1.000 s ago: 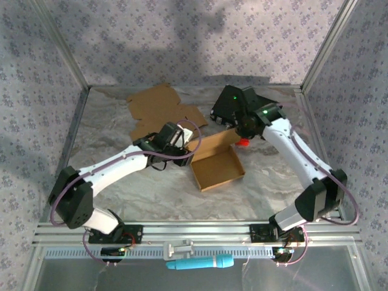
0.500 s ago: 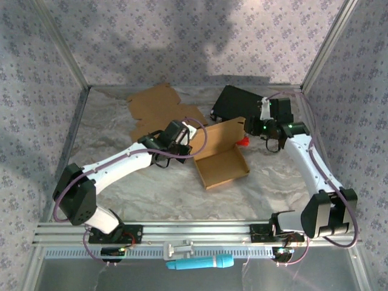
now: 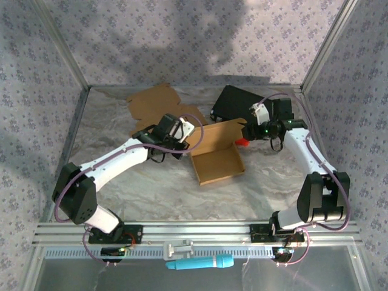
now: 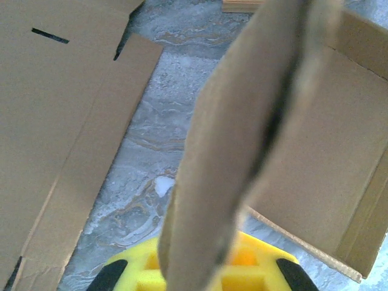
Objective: Fold the paper box
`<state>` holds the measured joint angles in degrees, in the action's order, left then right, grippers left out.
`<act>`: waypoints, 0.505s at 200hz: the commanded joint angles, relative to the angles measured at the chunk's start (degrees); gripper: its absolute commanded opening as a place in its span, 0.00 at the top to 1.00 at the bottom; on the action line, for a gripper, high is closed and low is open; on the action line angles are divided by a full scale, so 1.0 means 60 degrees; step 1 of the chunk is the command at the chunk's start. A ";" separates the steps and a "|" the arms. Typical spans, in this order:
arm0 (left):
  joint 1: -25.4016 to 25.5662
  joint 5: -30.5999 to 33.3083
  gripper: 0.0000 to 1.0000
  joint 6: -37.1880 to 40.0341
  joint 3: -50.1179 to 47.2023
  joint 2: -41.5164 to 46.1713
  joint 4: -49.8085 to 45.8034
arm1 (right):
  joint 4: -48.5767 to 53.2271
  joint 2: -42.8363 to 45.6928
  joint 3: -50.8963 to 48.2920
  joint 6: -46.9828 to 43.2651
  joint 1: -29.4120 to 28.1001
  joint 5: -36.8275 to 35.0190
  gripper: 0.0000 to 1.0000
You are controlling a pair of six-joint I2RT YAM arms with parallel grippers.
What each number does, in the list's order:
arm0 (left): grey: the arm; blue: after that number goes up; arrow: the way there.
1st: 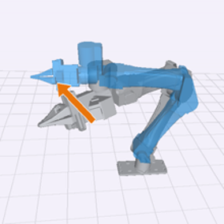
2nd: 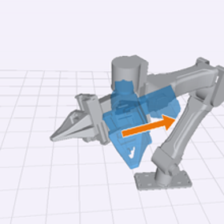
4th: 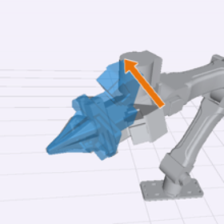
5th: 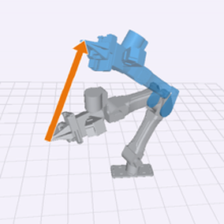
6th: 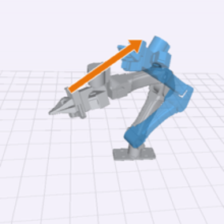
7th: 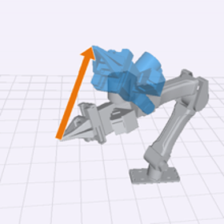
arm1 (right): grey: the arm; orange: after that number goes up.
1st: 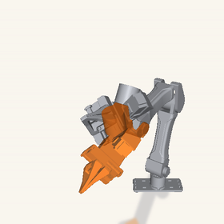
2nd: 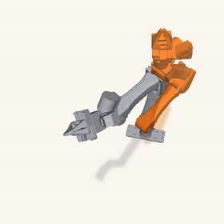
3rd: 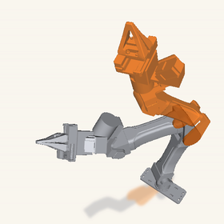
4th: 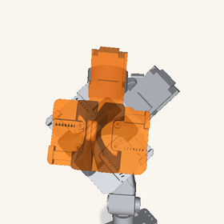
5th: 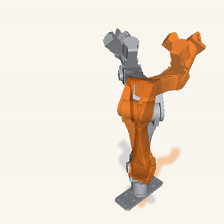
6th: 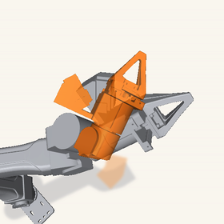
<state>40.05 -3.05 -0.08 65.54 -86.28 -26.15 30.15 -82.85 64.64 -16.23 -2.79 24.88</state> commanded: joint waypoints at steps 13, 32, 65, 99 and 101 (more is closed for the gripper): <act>-0.0330 -0.0653 1.00 0.0693 0.0338 -0.0004 -0.0449 | -0.0094 -0.0430 0.0197 -0.1049 0.0058 0.0434 0.42; -0.0517 -0.0802 1.00 0.0788 0.0356 -0.0015 -0.0518 | 0.0005 -0.0907 0.0533 -0.1192 0.0021 0.0543 0.42; -0.0741 -0.0929 1.00 0.0833 0.0371 -0.0047 -0.0500 | -0.0191 -0.1437 0.1247 -0.1403 0.0010 0.0555 0.42; -0.0822 -0.0927 1.00 0.0873 0.0480 -0.0209 -0.0544 | 0.0388 -0.2080 0.1957 -0.1668 -0.0247 0.1264 0.43; -0.0832 -0.0920 1.00 0.0865 0.0479 -0.0224 -0.0548 | 0.0463 -0.2113 0.1989 -0.1721 -0.0288 0.1234 0.43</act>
<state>35.48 -7.33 3.66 65.98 -86.50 -28.51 29.65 -93.19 73.12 -23.53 -2.96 28.95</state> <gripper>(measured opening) 0.050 0.575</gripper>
